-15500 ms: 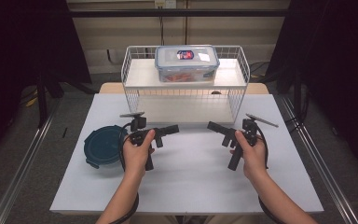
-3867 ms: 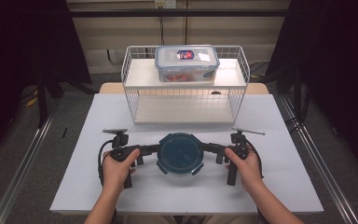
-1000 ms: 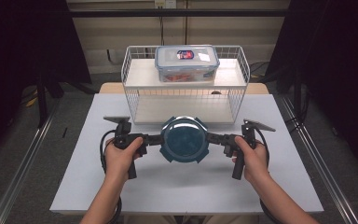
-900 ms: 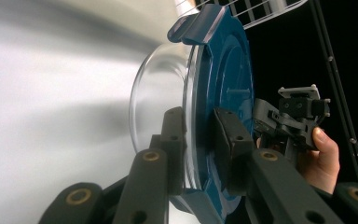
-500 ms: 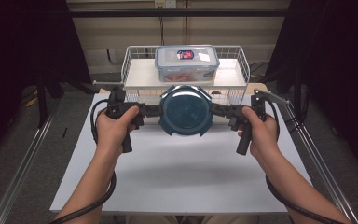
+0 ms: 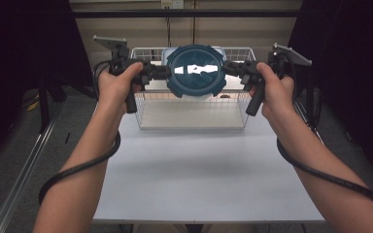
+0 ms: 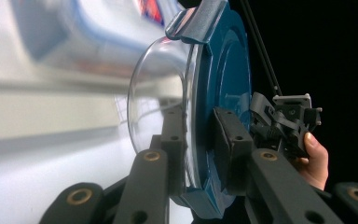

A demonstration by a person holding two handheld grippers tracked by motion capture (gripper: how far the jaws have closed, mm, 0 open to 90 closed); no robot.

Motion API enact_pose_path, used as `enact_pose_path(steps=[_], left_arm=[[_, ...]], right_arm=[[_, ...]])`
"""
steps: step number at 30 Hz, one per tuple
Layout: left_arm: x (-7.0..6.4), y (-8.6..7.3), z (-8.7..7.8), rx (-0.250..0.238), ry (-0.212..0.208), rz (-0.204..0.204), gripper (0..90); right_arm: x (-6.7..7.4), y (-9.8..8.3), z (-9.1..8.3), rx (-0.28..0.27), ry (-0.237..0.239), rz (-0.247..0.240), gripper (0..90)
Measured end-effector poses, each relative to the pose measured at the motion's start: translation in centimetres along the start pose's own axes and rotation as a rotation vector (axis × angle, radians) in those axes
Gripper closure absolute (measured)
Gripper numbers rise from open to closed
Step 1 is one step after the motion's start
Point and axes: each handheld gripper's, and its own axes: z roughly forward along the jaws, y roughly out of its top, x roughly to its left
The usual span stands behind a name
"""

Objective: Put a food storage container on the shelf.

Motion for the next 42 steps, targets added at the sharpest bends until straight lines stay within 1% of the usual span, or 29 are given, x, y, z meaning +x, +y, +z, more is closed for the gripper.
enact_pose_path(steps=[1,3,5,7,8,10,11,15,17,18,21,23,24,25,26,27,30,31,32,33,34,35,36,37,38,39,40,41,42], left_arm=[[-0.1,0.9,0.0,0.012,0.003,0.005,75.4],[-0.3,2.4,0.3,0.01,0.001,-0.023,75.5],[-0.6,3.9,0.6,0.003,0.01,-0.025,75.5],[-0.4,5.4,0.9,0.012,0.021,-0.026,75.5],[-0.2,6.1,1.1,0.009,0.025,-0.038,75.5],[0.2,7.3,1.4,0.013,0.034,-0.033,75.5],[0.3,7.7,1.6,0.015,0.029,-0.051,75.5],[1.4,9.1,2.4,0.007,0.035,-0.087,75.3],[1.9,9.5,2.6,0.002,0.019,-0.106,75.1],[2.0,9.6,2.8,0.0,0.017,-0.122,74.7],[2.0,9.9,3.1,0.0,0.029,-0.126,73.6],[2.0,10.1,3.2,0.017,0.035,-0.132,72.8],[2.1,10.1,3.4,-0.005,0.037,-0.143,72.2],[2.2,10.1,3.4,-0.005,0.039,-0.14,71.6],[2.2,10.1,3.5,-0.035,0.034,-0.149,71.3],[2.4,10.0,3.5,-0.036,0.03,-0.128,71.2],[2.4,9.7,3.4,-0.054,0.025,-0.109,70.7],[2.3,9.6,3.3,-0.059,0.03,-0.089,69.2],[2.1,9.5,3.2,-0.088,0.045,-0.086,63.8],[2.1,9.2,2.9,-0.08,0.036,-0.069,59.2],[2.0,8.9,2.5,-0.083,0.031,-0.06,56.0],[1.8,8.4,2.2,-0.096,0.038,-0.05,50.7],[1.8,7.8,1.8,-0.102,0.042,-0.02,45.7],[1.6,7.2,1.5,-0.115,0.039,-0.006,41.2],[1.6,6.2,1.1,-0.109,0.034,0.016,39.4],[1.7,5.7,0.9,-0.107,0.034,0.028,36.6],[1.7,4.9,0.8,-0.102,0.034,0.031,34.5],[1.8,4.0,0.6,-0.121,0.028,0.039,31.5],[1.9,3.2,0.4,-0.133,0.028,0.062,27.6]], right_arm=[[0.1,0.6,0.3,-0.008,0.002,0.006,76.3],[0.6,1.8,1.1,-0.02,0.006,0.019,76.3],[0.8,3.2,1.9,-0.025,0.009,0.037,76.4],[0.9,4.4,3.0,-0.035,0.005,0.047,76.3],[0.8,5.0,3.5,-0.041,0.003,0.054,76.3],[0.7,5.9,4.6,-0.049,-0.008,0.068,76.3],[0.6,6.3,5.1,-0.05,-0.008,0.078,76.3],[-0.1,7.5,6.6,-0.067,-0.018,0.104,76.4],[-0.5,8.0,7.2,-0.08,-0.01,0.139,76.5],[-0.6,8.1,7.4,-0.085,-0.015,0.141,76.4],[-1.0,8.5,7.8,-0.09,-0.025,0.168,76.2],[-1.3,8.5,8.0,-0.095,-0.034,0.161,76.0],[-1.3,8.5,8.0,-0.095,-0.036,0.176,75.9],[-1.4,8.4,8.1,-0.1,-0.046,0.163,75.6],[-1.4,8.4,8.2,-0.102,-0.053,0.156,75.5],[-1.4,8.4,8.2,-0.103,-0.049,0.153,75.4],[-1.3,8.3,8.1,-0.102,-0.052,0.124,73.8],[-1.2,8.3,8.0,-0.101,-0.056,0.112,71.5],[-1.1,8.2,7.9,-0.105,-0.065,0.101,66.7],[-1.0,8.0,7.7,-0.115,-0.08,0.075,60.0],[-1.1,7.8,7.5,-0.125,-0.074,0.062,56.4],[-1.1,7.5,7.1,-0.129,-0.064,0.06,56.0],[-1.1,7.2,6.7,-0.118,-0.057,0.046,54.7],[-1.0,6.8,6.2,-0.116,-0.048,0.032,51.9],[-0.9,6.3,5.7,-0.113,-0.037,0.021,48.7],[-0.8,5.6,5.1,-0.119,-0.032,-0.007,45.0],[-0.8,5.2,4.8,-0.118,-0.031,-0.017,42.7],[-0.9,4.6,4.4,-0.117,-0.031,-0.033,41.7],[-1.0,3.9,4.0,-0.117,-0.03,-0.041,40.1]])
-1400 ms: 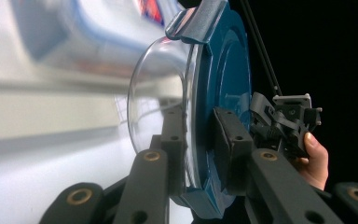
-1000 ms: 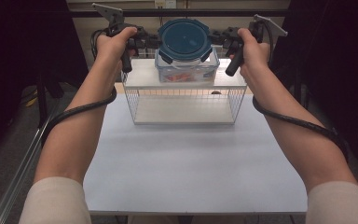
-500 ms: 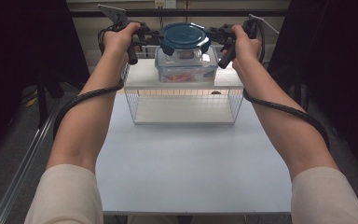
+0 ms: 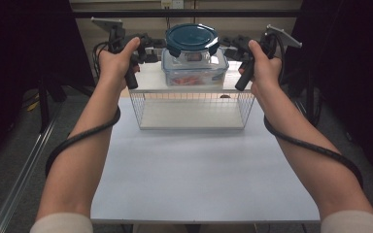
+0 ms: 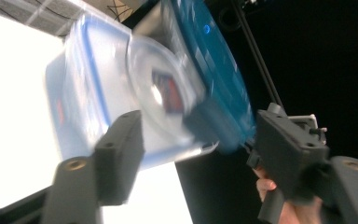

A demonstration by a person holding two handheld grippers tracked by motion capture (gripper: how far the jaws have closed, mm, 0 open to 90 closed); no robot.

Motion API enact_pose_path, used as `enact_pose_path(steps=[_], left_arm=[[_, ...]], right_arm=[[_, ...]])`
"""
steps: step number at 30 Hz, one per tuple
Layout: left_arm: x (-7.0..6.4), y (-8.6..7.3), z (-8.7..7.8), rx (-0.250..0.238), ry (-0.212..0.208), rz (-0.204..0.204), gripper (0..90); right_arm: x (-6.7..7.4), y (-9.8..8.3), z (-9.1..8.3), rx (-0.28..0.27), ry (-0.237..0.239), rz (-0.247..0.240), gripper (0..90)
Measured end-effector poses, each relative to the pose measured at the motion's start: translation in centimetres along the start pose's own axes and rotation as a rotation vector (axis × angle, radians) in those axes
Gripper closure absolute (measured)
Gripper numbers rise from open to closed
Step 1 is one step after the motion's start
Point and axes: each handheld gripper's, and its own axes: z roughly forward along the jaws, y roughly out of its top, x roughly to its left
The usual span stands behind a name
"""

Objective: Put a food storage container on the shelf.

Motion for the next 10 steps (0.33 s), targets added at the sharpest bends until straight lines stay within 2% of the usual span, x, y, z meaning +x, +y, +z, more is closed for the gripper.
enact_pose_path(steps=[2,3,5,7,10], left_arm=[[0.0,-1.6,-0.6,-0.01,0.015,0.02,26.2],[0.2,-2.4,-0.8,-0.01,0.006,0.025,24.5],[0.8,-3.9,-1.0,-0.008,0.0,0.017,20.6],[1.3,-5.2,-1.4,-0.008,0.013,0.038,18.4],[1.8,-6.9,-1.6,-0.003,0.014,0.046,18.0]], right_arm=[[-0.3,-1.2,-0.8,0.01,0.017,-0.004,37.0],[-0.5,-1.9,-1.1,0.012,0.019,-0.011,35.4],[-1.0,-3.3,-1.8,0.019,0.033,-0.03,30.6],[-1.5,-4.6,-2.4,0.031,0.04,-0.029,29.8],[-2.1,-6.2,-3.3,0.04,0.047,-0.032,29.1]])
